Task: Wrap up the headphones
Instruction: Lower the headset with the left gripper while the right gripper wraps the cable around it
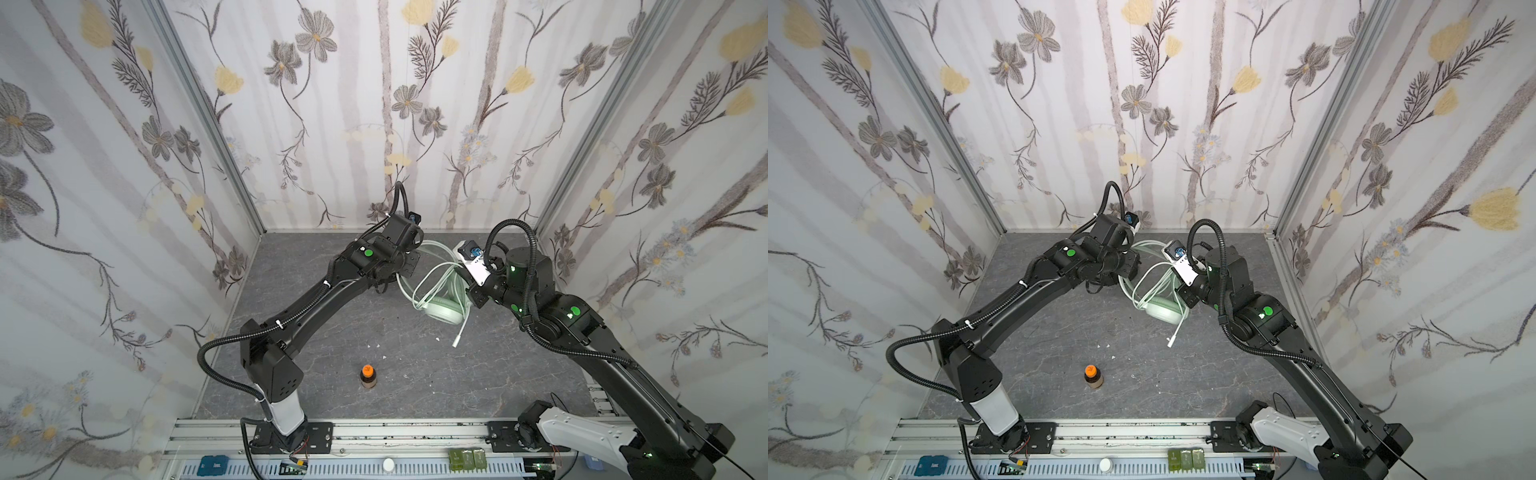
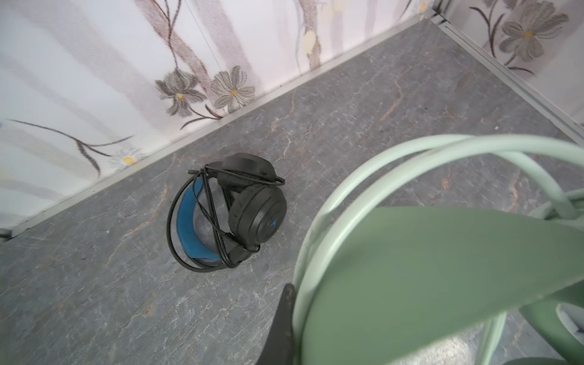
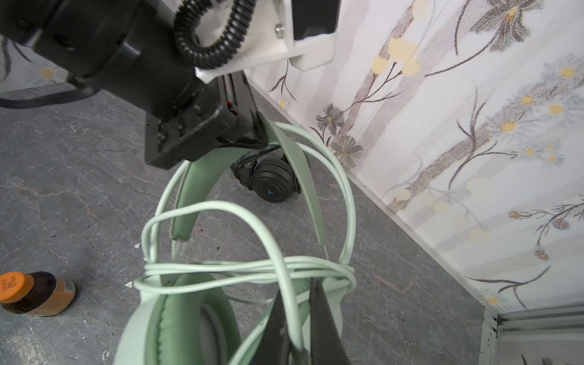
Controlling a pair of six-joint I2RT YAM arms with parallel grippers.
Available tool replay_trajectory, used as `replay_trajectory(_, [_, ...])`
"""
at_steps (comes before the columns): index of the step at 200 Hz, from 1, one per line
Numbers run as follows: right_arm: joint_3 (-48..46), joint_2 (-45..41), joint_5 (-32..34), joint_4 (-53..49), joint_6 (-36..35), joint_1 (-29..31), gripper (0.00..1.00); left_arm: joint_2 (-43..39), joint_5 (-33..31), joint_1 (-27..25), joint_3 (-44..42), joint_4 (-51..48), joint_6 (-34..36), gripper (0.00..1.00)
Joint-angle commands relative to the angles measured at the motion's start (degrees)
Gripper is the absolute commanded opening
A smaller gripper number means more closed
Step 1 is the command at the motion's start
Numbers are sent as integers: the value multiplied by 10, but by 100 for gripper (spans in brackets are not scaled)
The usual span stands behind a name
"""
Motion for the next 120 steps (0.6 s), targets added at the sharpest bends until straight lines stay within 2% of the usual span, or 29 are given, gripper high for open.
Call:
replay_trajectory(1, [-1,-8,-9,18,7,-12,0,-23,87,2,-12,-11,6,0])
replay_trajectory(72, [-35,-39,4,32,52,-75,0,-48,148,9,-9,-40,1,0])
replay_trajectory(120, [-79,-53,-47,64,86,-113,1,-49,172,11,14,-35,-13,0])
